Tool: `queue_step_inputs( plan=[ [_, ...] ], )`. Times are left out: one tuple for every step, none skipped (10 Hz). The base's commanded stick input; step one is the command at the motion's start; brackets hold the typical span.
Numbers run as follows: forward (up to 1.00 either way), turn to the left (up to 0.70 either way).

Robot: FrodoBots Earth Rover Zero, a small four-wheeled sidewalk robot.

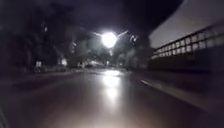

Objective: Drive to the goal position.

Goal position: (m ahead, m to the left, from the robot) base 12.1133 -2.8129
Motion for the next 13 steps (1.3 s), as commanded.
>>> queue_step_inputs(
  plan=[
    [0.7, 0.0],
    [0.7, 0.0],
    [0.7, 0.0],
    [0.7, 0.0],
    [0.7, 0.0],
    [0.7, 0.0],
    [0.7, 0.0],
    [0.7, 0.0],
    [0.7, 0.0],
    [0.7, 0.0],
    [0.7, 0.0],
    [0.7, 0.0],
    [0.7, -0.22]
  ],
)
